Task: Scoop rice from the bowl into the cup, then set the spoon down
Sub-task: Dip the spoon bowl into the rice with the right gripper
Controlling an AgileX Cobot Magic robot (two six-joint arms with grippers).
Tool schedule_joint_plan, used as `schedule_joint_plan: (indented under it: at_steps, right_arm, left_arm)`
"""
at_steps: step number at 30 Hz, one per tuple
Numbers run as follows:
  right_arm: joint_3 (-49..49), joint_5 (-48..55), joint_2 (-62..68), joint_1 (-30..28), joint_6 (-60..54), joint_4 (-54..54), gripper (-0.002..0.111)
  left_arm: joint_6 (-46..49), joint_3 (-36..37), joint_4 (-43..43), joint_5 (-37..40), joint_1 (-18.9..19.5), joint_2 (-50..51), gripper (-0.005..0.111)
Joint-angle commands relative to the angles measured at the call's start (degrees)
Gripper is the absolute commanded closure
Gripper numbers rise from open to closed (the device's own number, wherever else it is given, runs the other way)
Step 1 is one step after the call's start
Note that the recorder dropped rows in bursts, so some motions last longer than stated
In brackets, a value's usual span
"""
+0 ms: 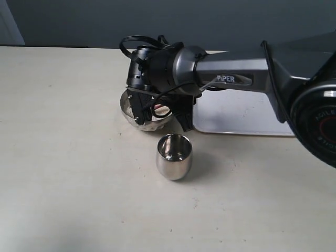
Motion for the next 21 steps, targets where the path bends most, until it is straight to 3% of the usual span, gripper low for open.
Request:
schedule_joint_plan:
  at_steps: [1,21]
  right_arm:
    - [-0.29,0.05,-0.43,-0.06,-0.88,1.31,0.108]
    - [-0.29,3.15,-2.22,-3.1,-0.88,6.33,0.108]
  left_arm:
    - [-0.41,-0.48,-0.11,-0.32,-0.08,-0.07,0.106]
    - [-0.41,-0.48,-0.11,-0.32,-0.08,-0.07,0.106]
